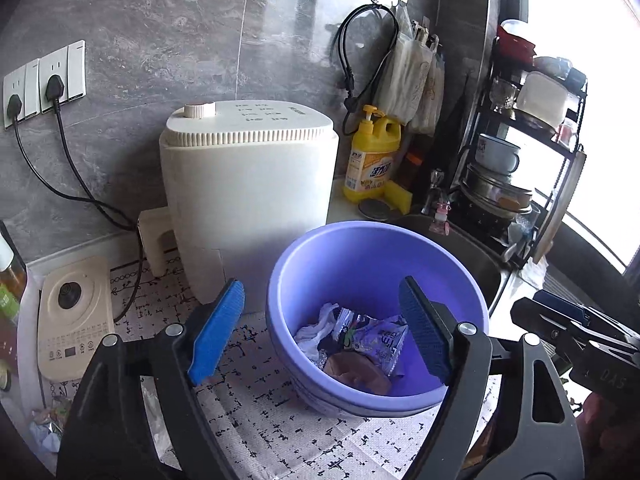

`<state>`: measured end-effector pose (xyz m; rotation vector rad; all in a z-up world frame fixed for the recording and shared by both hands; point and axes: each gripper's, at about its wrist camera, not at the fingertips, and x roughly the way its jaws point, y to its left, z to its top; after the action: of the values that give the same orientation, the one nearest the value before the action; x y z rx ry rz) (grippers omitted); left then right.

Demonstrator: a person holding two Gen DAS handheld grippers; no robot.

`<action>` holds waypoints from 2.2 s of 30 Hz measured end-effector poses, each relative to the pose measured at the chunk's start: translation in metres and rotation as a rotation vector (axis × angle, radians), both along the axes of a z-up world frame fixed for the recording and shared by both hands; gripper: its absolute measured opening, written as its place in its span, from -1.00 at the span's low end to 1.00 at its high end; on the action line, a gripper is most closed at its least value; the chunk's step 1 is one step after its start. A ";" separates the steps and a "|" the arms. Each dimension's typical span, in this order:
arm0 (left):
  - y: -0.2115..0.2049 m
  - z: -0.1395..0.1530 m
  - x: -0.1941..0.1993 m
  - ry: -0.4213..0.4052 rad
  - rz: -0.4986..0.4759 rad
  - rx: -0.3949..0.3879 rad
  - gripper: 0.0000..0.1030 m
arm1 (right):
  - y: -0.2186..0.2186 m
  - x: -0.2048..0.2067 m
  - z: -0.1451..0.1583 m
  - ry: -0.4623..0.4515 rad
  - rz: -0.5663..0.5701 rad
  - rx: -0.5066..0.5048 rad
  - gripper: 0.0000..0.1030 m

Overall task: Collect trash
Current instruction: 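Move both tools back from the bucket to the trash on the cloth, then grasp the red-and-white paper and tissue with the left tool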

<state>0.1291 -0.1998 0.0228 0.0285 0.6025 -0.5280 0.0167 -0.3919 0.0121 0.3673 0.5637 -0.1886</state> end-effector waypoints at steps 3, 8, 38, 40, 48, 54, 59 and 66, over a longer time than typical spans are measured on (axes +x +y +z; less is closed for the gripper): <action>0.014 0.000 -0.006 -0.006 0.024 0.017 0.67 | 0.011 0.002 -0.001 -0.001 0.023 0.003 0.20; 0.044 -0.001 -0.014 -0.013 0.087 0.018 0.84 | 0.034 0.005 -0.004 0.007 0.071 0.000 0.44; 0.233 -0.018 -0.082 0.027 0.491 0.028 0.88 | 0.191 0.033 -0.016 0.011 0.471 -0.032 0.85; 0.234 -0.023 -0.085 0.031 0.498 0.039 0.87 | 0.196 0.035 -0.020 0.022 0.486 -0.026 0.84; 0.235 -0.061 -0.087 0.128 0.519 0.030 0.54 | 0.204 0.038 -0.044 0.068 0.532 -0.040 0.81; 0.223 -0.092 -0.082 0.198 0.496 0.043 0.36 | 0.203 0.040 -0.070 0.135 0.558 -0.038 0.74; 0.219 -0.119 -0.074 0.268 0.496 0.044 0.17 | 0.202 0.043 -0.092 0.188 0.573 -0.040 0.73; 0.213 -0.151 -0.061 0.342 0.500 0.044 -0.09 | 0.201 0.047 -0.112 0.237 0.585 -0.042 0.70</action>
<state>0.0678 0.0135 -0.1282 -0.1704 0.9214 -0.0300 0.0642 -0.1913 -0.0999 0.1272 0.8757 0.3233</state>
